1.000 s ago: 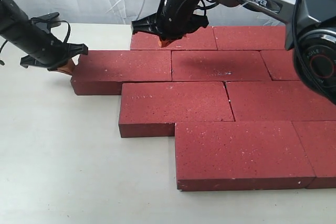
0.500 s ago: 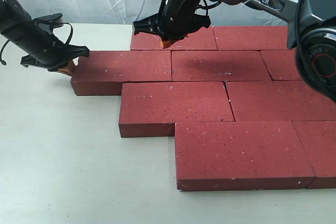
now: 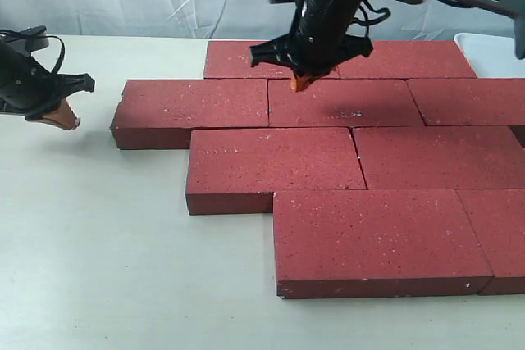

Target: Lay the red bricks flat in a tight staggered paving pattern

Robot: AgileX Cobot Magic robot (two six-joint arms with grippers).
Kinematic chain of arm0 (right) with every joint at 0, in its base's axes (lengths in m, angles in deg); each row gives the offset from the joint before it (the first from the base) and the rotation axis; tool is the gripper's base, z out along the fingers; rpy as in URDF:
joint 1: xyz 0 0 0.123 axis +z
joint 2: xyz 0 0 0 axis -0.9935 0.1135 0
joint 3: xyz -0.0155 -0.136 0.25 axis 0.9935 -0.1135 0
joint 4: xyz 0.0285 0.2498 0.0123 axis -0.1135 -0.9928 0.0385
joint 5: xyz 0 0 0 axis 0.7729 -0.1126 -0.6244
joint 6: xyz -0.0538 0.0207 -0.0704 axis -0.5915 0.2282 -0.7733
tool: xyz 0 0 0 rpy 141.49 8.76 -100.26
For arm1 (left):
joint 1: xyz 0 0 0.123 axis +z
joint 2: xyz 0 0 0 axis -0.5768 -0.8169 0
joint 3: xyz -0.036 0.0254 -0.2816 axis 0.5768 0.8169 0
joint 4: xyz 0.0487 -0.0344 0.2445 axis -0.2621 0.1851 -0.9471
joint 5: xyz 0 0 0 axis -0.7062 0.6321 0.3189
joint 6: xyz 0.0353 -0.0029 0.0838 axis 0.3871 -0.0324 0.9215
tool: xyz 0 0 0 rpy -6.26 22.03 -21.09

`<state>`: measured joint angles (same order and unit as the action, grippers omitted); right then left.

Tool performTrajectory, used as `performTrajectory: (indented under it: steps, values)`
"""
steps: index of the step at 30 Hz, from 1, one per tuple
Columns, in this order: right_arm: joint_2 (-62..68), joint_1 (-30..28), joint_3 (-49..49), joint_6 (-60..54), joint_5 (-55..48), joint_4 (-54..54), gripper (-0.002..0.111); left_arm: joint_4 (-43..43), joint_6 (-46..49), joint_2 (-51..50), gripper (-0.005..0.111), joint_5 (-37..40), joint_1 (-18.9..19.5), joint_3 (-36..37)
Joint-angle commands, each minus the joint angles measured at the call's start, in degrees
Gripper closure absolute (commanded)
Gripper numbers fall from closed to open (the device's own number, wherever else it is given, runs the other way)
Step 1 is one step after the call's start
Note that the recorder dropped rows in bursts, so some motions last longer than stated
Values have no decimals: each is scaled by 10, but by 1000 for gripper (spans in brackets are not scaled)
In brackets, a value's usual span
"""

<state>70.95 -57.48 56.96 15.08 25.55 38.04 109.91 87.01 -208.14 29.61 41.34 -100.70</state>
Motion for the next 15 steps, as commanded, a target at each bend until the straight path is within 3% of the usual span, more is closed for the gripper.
performTrajectory:
  steps: [1,15]
  values:
    - [-65,-34,-101,-13,41,-2,109,15,-3,60,107,-24,0,46]
    - [-313,-154,-387,-25,102,-14,109,12,-3,273,107,-31,0,225]
